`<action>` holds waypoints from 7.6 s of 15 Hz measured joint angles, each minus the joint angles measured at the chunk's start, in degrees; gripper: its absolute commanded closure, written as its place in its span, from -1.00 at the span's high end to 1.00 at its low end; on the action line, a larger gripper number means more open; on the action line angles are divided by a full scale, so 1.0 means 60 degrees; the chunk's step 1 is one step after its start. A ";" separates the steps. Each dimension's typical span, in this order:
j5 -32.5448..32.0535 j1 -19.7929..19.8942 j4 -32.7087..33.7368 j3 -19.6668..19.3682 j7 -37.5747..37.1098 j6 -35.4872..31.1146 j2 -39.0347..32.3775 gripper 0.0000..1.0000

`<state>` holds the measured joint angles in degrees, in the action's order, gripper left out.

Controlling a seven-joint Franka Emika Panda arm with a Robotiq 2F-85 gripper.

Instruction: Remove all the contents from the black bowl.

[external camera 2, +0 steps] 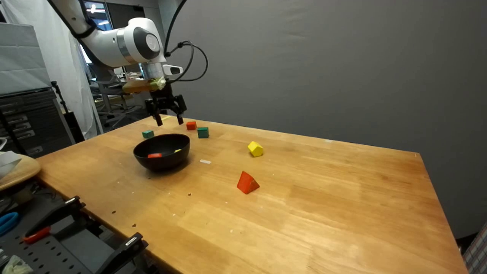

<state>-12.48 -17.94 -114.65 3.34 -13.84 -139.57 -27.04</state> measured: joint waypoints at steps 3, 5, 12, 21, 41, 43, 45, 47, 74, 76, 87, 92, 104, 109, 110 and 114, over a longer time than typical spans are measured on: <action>-0.0015 0.0027 -0.1530 -0.0368 -0.1186 -0.0788 0.1195 1.00; -0.0429 0.0033 -0.2362 -0.0673 -0.1917 -0.0927 0.1822 1.00; -0.0793 0.0207 -0.2997 -0.0624 -0.1201 -0.0825 0.1910 1.00; -0.0987 0.0309 -0.2675 -0.0528 -0.0421 -0.0123 0.1033 1.00; -0.4270 -0.0741 -0.0925 -0.0777 -0.3080 0.0100 -0.0801 1.00; -0.5004 -0.0875 -0.1351 -0.0966 -0.3942 -0.0608 -0.0660 0.56; -0.5654 -0.0936 -0.1699 -0.1085 -0.4817 -0.1030 -0.0493 0.37; -0.6201 -0.0937 -0.1946 -0.1093 -0.5597 -0.1261 -0.0405 0.01; -1.1195 0.0226 -0.7647 -0.1891 -1.4379 -0.4494 0.5458 -0.51; -1.1280 0.0550 -0.7562 -0.2423 -1.4352 -0.4963 0.5271 -0.51; -0.8123 0.3229 -0.7488 -0.2549 -0.9189 -0.7549 0.1873 0.48; -0.6248 0.6053 -0.6826 0.0924 -0.7616 -0.6522 0.0893 1.00; -0.0095 0.9260 -0.4763 0.6509 -0.4950 -0.1041 0.3255 1.00; 0.0683 0.5643 -0.4167 0.3306 -0.3928 0.0076 0.4472 1.00; 0.0683 0.5214 -0.4192 0.2897 -0.3934 0.0076 0.4465 1.00; 0.0144 0.4167 -0.4255 0.1831 -0.3637 -0.0034 0.4312 1.00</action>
<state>-11.62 7.06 -140.18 14.33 -35.66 -139.78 -1.17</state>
